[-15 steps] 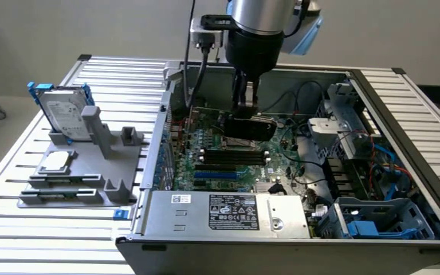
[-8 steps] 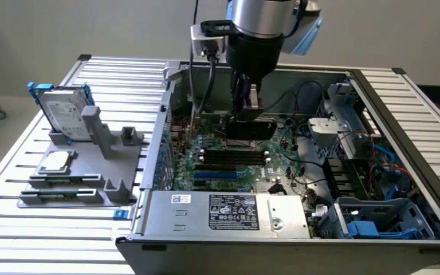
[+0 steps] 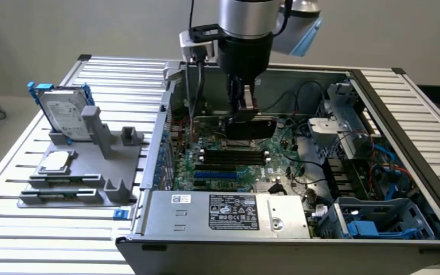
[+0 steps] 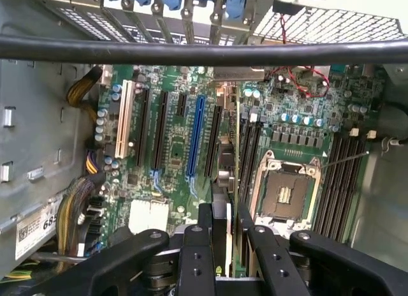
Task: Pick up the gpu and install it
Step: 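Insert the gpu into the slot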
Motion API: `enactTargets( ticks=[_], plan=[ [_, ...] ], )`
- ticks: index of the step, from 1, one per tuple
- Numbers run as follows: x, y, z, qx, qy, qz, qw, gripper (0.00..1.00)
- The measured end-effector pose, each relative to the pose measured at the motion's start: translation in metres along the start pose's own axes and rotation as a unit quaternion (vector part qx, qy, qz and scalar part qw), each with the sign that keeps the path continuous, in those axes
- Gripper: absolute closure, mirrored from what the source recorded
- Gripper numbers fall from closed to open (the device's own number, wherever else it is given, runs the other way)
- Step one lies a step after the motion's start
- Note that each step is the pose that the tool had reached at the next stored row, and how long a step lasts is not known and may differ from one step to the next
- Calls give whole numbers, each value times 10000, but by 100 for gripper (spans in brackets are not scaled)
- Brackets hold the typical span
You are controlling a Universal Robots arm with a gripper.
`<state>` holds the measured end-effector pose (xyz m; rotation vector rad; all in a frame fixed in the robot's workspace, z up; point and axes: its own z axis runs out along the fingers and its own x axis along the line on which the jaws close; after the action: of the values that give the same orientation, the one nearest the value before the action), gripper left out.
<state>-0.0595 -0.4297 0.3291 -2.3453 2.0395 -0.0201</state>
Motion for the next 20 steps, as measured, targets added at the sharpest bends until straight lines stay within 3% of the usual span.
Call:
enactTargets(
  ticks=[9,15,20],
  plan=[
    [27,81,38,8,6,155,9999,74],
    [68,193,70,7,13,165,9999,74],
    [78,222,99,8,16,263,9997,74]
  ],
)
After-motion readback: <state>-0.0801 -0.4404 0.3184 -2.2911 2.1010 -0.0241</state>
